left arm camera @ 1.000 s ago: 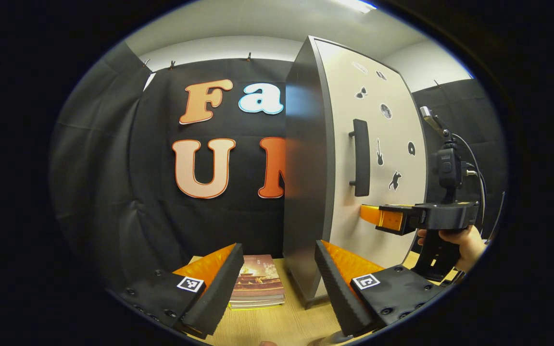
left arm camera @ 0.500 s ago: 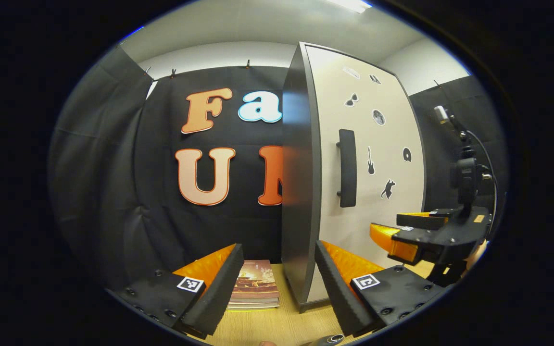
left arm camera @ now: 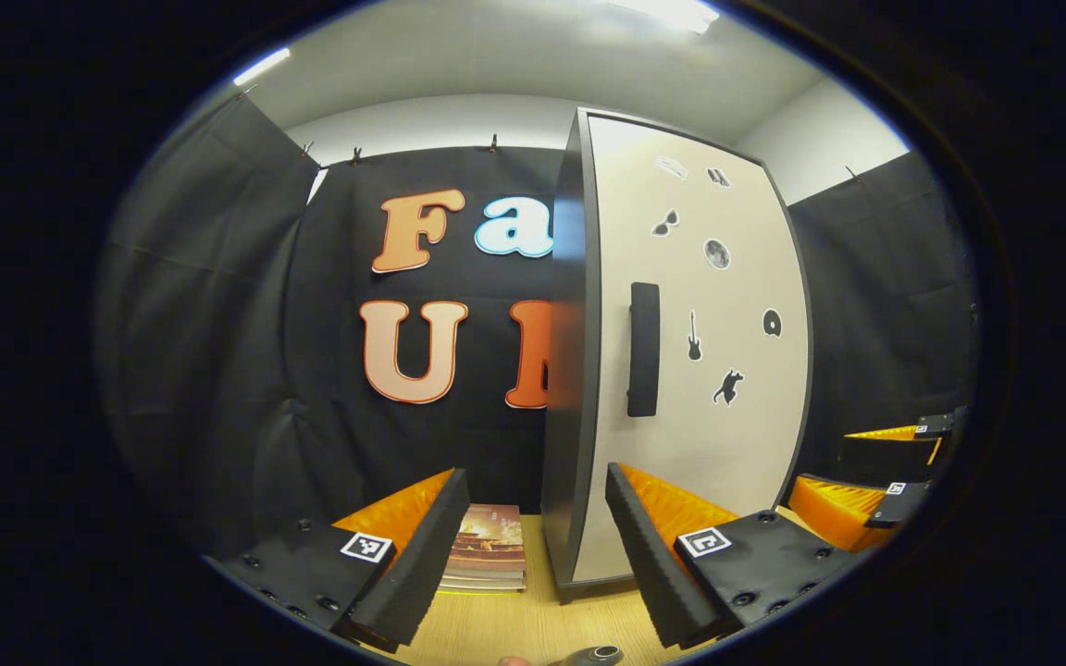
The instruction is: Open the cabinet door with the right hand, grasp the bottle in the cabinet with the left hand and place it on the coaster, then close the cabinet door with the right hand.
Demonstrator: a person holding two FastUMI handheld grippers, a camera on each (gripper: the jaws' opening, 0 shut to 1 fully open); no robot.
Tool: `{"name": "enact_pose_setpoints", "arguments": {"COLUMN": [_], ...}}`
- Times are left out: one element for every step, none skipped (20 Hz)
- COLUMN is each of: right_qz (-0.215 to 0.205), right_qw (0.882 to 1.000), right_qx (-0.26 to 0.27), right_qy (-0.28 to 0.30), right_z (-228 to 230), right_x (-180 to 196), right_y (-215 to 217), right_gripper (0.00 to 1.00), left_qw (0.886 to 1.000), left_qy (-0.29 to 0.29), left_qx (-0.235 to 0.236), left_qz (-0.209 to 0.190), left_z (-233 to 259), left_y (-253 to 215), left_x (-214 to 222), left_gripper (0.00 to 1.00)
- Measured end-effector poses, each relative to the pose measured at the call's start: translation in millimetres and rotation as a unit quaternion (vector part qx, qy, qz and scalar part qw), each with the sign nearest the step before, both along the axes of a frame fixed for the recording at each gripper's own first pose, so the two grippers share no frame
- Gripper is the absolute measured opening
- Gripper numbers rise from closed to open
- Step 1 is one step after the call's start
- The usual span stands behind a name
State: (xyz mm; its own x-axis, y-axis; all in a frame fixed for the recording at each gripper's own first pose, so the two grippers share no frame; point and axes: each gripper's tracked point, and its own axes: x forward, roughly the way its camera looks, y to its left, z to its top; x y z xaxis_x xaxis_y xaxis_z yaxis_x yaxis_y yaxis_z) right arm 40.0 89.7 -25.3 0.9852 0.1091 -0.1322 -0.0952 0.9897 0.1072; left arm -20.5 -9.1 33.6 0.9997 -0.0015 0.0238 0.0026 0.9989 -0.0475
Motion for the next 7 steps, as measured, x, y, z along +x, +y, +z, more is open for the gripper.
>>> {"name": "enact_pose_setpoints", "arguments": {"right_qz": [-0.010,-0.021,-0.033,-0.045,-0.049,-0.052,-0.056], "right_qw": [1.000,1.000,0.999,0.999,0.999,0.999,0.998], "right_qx": [0.000,0.001,0.002,0.005,0.008,0.010,0.013], "right_qy": [-0.001,-0.006,-0.010,-0.010,-0.010,-0.007,-0.005], "right_z": [3,6,8,9,9,8,8], "right_x": [-8,-15,-20,-23,-27,-29,-31], "right_y": [-7,-12,-19,-24,-26,-28,-30], "right_gripper": [0.95,0.95,0.95,0.95,0.95,0.95,0.95], "left_qw": [1.000,1.000,1.000,1.000,1.000,1.000,0.999], "left_qy": [0.000,0.001,0.002,0.004,0.002,-0.001,-0.001], "left_qx": [-0.002,-0.005,-0.008,-0.010,-0.009,-0.010,-0.011], "left_qz": [-0.004,-0.010,-0.016,-0.021,-0.025,-0.028,-0.032], "left_z": [2,2,2,3,5,7,7], "left_y": [-2,-5,-9,-11,-12,-14,-16], "left_x": [-1,-2,-3,-3,-4,-5,-5], "left_gripper": [0.96,0.96,0.96,0.95,0.96,0.98,0.98]}}
